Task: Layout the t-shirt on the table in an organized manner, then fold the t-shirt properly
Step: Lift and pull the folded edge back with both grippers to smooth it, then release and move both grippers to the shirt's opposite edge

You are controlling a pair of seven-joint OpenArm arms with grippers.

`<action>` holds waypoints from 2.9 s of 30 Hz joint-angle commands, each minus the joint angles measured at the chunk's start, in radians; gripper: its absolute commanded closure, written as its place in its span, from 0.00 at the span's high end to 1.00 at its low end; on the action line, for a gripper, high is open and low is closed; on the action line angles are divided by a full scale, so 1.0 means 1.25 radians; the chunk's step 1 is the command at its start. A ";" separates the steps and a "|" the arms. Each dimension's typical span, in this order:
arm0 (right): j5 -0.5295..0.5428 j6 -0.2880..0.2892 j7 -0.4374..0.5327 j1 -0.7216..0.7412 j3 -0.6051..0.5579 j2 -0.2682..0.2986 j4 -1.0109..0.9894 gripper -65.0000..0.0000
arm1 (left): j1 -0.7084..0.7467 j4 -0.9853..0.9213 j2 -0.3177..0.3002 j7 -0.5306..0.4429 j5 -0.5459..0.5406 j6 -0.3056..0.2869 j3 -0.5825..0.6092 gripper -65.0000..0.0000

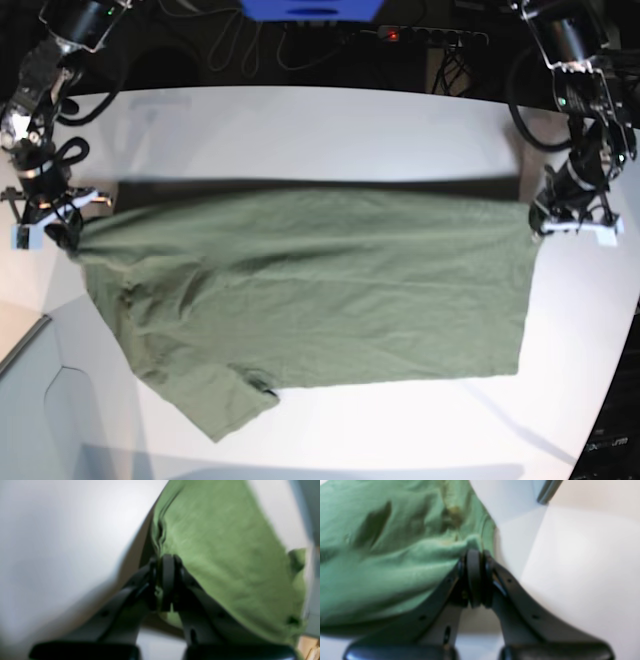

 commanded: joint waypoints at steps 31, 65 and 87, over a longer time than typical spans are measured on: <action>0.012 -0.002 0.025 -0.338 -0.057 -0.048 0.136 0.00 | 0.082 0.020 -0.008 -0.006 -0.010 -0.011 -0.089 0.01; 0.009 -0.002 0.019 -0.338 -0.038 -0.032 0.130 0.06 | 0.212 0.115 -0.003 -0.006 -0.012 -0.010 -0.092 0.02; 0.009 -0.002 0.012 -0.136 0.041 -0.048 0.138 0.56 | 0.140 0.212 0.016 -0.006 -0.003 -0.007 -0.187 0.50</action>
